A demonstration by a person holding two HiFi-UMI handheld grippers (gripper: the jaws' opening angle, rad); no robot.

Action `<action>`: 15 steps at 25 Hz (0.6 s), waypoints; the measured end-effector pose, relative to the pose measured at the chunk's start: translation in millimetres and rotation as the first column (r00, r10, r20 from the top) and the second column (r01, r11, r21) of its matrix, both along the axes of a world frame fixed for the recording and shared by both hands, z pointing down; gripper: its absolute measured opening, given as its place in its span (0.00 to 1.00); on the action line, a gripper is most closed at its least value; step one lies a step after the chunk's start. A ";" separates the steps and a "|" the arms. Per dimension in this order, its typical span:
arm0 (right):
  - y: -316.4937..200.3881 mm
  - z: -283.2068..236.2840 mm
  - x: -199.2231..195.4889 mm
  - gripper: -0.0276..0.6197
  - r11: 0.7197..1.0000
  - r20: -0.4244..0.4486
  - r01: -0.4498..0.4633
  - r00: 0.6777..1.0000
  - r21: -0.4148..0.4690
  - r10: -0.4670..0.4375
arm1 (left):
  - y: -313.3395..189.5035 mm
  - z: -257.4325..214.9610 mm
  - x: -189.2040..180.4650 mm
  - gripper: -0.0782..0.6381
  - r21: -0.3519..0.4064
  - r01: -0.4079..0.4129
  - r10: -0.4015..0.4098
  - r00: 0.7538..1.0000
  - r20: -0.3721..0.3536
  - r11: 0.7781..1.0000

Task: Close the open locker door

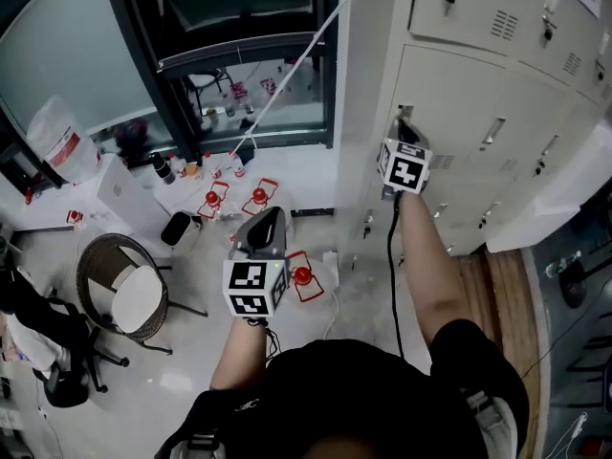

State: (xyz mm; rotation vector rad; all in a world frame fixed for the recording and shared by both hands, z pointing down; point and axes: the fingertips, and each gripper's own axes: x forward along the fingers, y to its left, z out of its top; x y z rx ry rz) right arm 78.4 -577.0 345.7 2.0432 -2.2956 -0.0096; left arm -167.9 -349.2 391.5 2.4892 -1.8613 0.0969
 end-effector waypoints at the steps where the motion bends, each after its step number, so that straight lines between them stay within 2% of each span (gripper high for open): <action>1: 0.2 0.1 0.0 0.06 1.000 -0.015 0.009 1.000 0.010 -0.009 | 0.4 0.5 -0.8 0.11 -0.002 0.003 -0.003 1.000 0.000 1.000; 4: 0.9 -0.3 -3.2 0.06 0.998 -0.050 0.047 0.998 0.030 -0.046 | 0.9 0.6 0.3 0.11 -0.006 0.007 -0.007 1.000 0.003 1.000; 8: 12.4 -11.6 -0.1 0.06 0.995 -0.037 0.077 0.997 0.062 -0.075 | 1.8 0.3 12.0 0.11 -0.008 -0.010 0.010 1.000 0.009 1.000; 15: 88.5 -53.1 9.0 0.06 0.971 -0.018 0.134 0.991 0.198 -0.133 | 1.2 -3.5 38.9 0.11 -0.004 -0.051 0.051 0.999 0.009 0.999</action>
